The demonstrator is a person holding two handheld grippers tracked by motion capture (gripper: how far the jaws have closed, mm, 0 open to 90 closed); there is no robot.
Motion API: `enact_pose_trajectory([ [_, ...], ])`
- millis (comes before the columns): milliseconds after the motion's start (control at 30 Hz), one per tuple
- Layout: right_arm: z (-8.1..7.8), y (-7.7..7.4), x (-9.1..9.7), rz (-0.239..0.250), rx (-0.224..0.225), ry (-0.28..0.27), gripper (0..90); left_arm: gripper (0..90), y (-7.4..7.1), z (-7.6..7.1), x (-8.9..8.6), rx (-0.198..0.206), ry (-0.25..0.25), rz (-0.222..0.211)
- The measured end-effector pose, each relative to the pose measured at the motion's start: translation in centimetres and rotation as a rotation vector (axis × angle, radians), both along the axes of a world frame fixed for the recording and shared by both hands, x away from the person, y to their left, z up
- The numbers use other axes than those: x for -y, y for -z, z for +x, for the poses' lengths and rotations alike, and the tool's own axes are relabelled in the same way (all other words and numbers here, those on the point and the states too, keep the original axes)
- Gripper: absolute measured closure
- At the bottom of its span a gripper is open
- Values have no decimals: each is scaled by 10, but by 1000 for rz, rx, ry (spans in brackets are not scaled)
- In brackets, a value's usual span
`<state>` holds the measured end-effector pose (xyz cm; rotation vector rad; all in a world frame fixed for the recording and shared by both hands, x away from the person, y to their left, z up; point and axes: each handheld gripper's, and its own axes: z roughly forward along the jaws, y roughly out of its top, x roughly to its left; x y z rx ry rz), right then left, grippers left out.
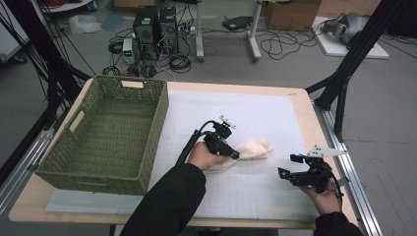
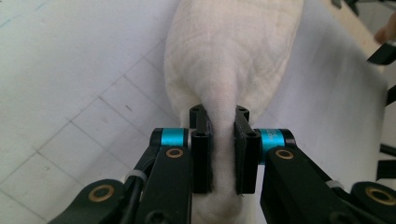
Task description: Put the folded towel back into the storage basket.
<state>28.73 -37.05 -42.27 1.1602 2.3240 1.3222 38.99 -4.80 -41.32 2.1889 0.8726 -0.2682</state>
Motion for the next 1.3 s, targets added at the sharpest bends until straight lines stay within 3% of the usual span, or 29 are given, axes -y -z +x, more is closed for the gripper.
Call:
enact_pose_trajectory([
  [100,1,-1,1,0,5,4,150,801,-4,0,-2,-26,-25,-85],
  [167,1,-1,2,4,10,8,148,801,-7,0,-3,-34,-40,-116],
  [300,1,-1,3,9,15,12,146,801,-15,3,-14,-70,-113,-200],
  [467,1,-1,2,3,17,3,147,801,-31,3,-29,-73,-203,-285],
  [500,1,-1,1,-1,18,0,147,801,-34,3,-34,-89,-219,-321],
  [567,1,-1,0,0,16,-6,147,801,-39,2,-40,-72,-254,-336],
  [733,2,-1,-2,-10,17,-13,147,800,-53,1,-60,-83,-345,-475],
  [833,3,0,-3,-3,17,-23,147,800,-59,0,-68,-96,-391,-500],
  [867,3,0,-4,1,13,-24,147,800,-60,0,-71,-92,-411,-488],
  [1067,4,0,-5,-1,16,-37,147,800,-65,-1,-85,-96,-440,-484],
  [1300,5,0,-6,-7,18,-42,147,800,-73,-5,-103,-117,-438,-468],
])
